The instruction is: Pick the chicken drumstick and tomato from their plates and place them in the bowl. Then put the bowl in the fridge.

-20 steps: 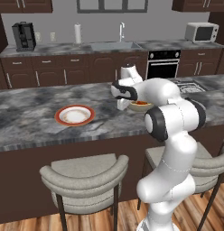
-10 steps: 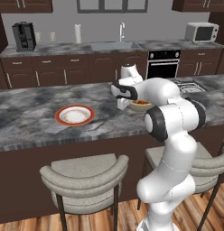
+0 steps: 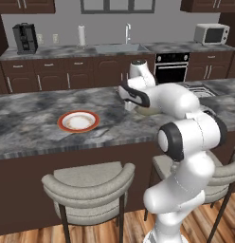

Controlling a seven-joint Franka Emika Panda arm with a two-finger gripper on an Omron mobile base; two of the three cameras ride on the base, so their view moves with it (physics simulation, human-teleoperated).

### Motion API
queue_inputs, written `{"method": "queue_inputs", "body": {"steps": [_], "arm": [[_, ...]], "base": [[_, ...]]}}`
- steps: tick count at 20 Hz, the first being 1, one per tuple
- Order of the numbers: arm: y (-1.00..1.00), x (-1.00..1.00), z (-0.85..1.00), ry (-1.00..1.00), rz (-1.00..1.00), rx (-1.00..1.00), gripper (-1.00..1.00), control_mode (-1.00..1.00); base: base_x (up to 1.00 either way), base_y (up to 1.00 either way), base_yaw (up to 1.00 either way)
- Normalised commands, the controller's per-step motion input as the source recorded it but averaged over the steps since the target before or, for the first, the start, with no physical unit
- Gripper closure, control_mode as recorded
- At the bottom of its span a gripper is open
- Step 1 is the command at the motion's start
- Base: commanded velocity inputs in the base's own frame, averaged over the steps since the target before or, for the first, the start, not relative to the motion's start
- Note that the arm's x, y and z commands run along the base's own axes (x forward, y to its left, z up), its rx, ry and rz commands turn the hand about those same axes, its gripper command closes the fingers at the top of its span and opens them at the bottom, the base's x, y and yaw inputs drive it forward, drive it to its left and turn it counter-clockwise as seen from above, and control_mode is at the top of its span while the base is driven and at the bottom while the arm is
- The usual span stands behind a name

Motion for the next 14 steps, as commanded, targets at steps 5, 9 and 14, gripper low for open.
{"method": "queue_inputs", "body": {"steps": [5, 9, 14], "arm": [[0.1, -0.7, 0.13, -0.25, 0.0, -0.01, 1.0, -1.0], [0.11, -0.63, 0.25, -0.16, -0.03, -0.06, 1.0, -1.0], [0.09, -0.46, 0.42, 0.04, -0.09, -0.09, 1.0, -1.0]], "base": [[0.0, 0.0, 0.0], [0.0, 0.0, 0.0], [0.0, 0.0, 0.0]]}}
